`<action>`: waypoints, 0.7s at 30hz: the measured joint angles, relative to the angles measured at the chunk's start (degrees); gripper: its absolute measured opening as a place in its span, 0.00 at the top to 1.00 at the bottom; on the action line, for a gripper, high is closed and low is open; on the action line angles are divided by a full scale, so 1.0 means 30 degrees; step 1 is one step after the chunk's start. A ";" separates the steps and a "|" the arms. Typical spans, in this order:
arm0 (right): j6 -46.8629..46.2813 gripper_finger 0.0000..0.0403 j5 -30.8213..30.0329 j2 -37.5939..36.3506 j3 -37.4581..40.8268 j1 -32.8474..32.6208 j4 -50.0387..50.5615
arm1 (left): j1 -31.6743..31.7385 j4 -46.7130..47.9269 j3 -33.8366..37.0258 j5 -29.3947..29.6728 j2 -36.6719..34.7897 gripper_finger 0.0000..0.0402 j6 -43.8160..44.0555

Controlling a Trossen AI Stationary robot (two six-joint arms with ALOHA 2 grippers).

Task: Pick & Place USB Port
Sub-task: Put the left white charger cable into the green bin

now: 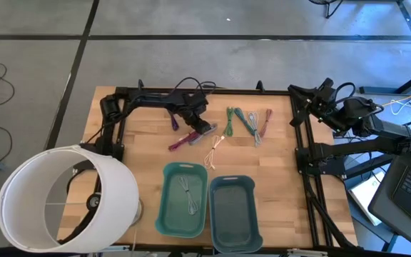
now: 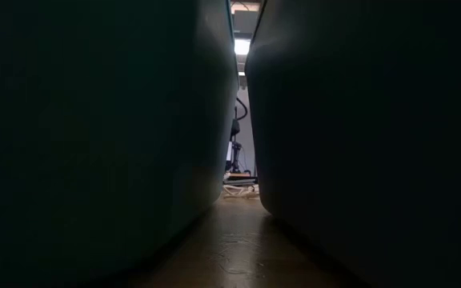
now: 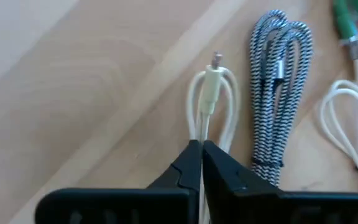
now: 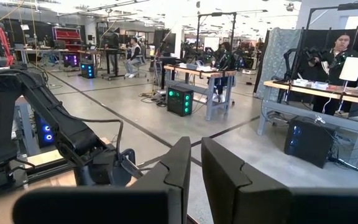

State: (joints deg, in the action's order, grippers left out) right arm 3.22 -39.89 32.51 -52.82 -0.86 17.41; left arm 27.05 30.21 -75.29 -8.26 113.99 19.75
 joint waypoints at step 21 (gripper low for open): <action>-0.0939 0.89 0.0366 -0.0007 0.0000 0.0000 0.0006 | 0.1344 0.2927 0.0007 -0.0008 -0.6659 0.95 -0.3426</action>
State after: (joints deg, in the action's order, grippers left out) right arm 0.41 -38.79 32.49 -52.82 -0.86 17.43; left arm 31.08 38.99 -75.26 -8.28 94.01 9.47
